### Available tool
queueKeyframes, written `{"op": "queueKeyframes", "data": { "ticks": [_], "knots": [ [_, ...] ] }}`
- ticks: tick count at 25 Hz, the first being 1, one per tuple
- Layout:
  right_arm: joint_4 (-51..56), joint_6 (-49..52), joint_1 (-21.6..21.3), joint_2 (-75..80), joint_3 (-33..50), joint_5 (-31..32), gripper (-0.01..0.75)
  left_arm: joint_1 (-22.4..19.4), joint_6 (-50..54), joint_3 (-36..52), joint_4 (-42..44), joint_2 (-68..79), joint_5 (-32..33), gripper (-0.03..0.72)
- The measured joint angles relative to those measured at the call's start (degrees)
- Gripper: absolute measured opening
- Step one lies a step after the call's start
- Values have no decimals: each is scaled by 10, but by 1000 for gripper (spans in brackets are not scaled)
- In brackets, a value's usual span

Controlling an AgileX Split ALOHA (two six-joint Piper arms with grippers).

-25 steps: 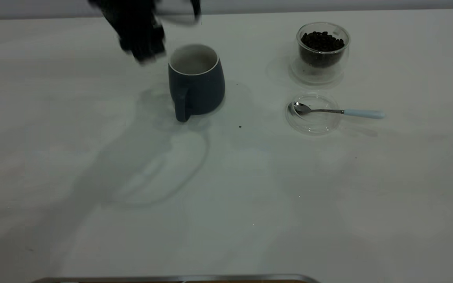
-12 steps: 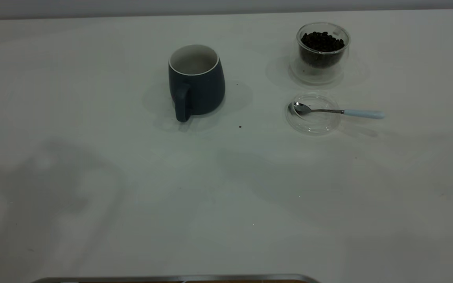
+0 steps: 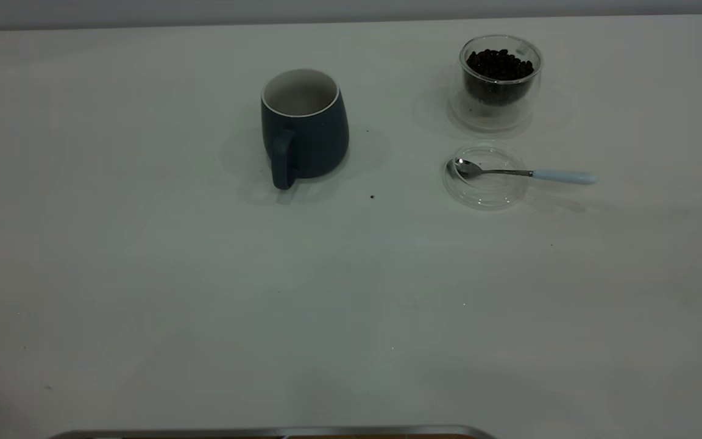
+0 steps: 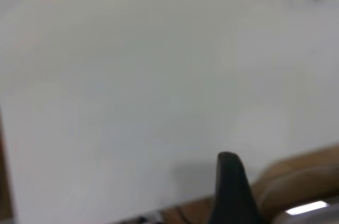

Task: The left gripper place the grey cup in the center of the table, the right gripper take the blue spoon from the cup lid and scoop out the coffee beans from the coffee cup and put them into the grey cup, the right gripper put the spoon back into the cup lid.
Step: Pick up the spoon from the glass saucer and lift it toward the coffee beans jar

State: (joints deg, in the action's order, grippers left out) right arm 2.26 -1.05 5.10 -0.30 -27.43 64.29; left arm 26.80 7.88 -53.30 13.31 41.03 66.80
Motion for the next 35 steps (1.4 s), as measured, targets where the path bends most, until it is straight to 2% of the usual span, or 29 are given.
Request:
{"op": "queueKeyframes", "data": {
  "ticks": [5, 10, 16, 26, 29, 35],
  "knots": [
    [0, 0, 0, 0, 0, 0, 238, 0, -38, 133, -98, -127, -1, 567],
    [0, 0, 0, 0, 0, 0, 238, 0, -61, 210, -126, -228, -3, 567],
    [0, 0, 0, 0, 0, 0, 238, 0, -62, 252, -127, -292, -15, 567],
    [0, 0, 0, 0, 0, 0, 238, -4, -64, 254, -128, -311, -19, 567],
    [0, 0, 0, 0, 0, 0, 238, -56, -65, 255, -129, -314, -19, 567],
    [0, 0, 0, 0, 0, 0, 238, -207, -65, 255, -129, -316, -19, 567]
  ]
}}
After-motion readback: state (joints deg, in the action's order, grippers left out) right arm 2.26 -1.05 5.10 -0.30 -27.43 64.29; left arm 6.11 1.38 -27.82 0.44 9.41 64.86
